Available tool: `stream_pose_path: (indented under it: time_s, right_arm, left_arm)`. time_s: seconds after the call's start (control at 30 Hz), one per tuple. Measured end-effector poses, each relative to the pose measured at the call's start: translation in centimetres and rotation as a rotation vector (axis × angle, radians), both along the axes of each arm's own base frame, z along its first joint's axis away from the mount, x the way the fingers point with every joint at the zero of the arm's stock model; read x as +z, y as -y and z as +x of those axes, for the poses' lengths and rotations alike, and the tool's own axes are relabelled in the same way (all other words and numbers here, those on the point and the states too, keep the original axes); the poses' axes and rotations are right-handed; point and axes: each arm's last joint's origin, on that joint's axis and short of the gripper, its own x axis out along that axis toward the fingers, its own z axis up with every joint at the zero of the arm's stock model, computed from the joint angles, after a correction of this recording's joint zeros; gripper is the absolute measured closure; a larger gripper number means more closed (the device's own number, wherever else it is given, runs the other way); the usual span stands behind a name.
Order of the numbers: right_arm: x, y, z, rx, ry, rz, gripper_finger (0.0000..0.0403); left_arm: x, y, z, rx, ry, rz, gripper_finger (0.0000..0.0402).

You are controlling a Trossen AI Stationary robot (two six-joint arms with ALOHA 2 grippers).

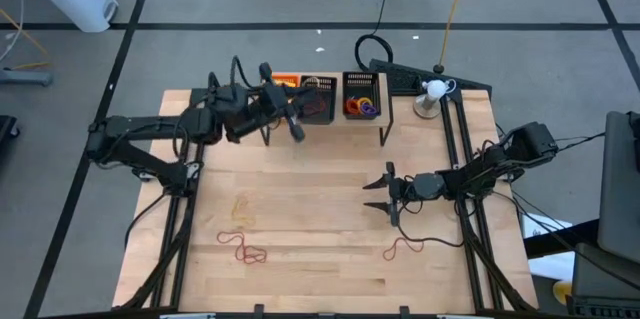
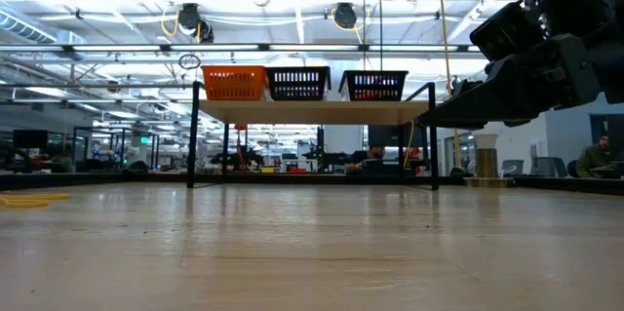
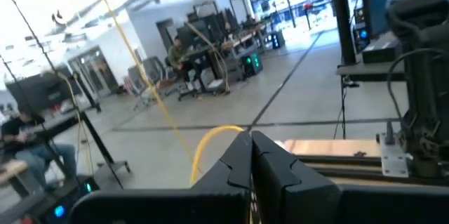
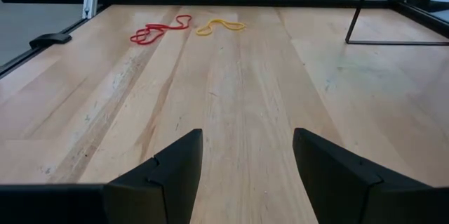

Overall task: Pick & Place Office Desk Supplies
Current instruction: Put the yellow rubber band into the left black bin on the shelf

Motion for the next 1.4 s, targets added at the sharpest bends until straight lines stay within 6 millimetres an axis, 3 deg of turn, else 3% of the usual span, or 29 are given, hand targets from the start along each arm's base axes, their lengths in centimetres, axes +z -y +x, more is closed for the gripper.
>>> stream_pose_path:
  time_s: [0.4,0.7,1.4]
  right_arm:
    - [0.0,0.0,0.0,0.0,0.0,0.0,0.019]
    - [0.0,0.0,0.0,0.0,0.001,0.0,0.019]
    - [-0.1,0.0,0.0,0.0,-0.007,-0.002,0.019]
  left_arm:
    - [-1.2,-3.2,-0.1,0.026,-0.043,-0.108,0.0401]
    - [-2.8,-4.7,1.0,0.029,-0.091,-0.148,0.0402]
    - [-4.3,-6.0,2.2,0.047,-0.122,-0.172,0.0401]
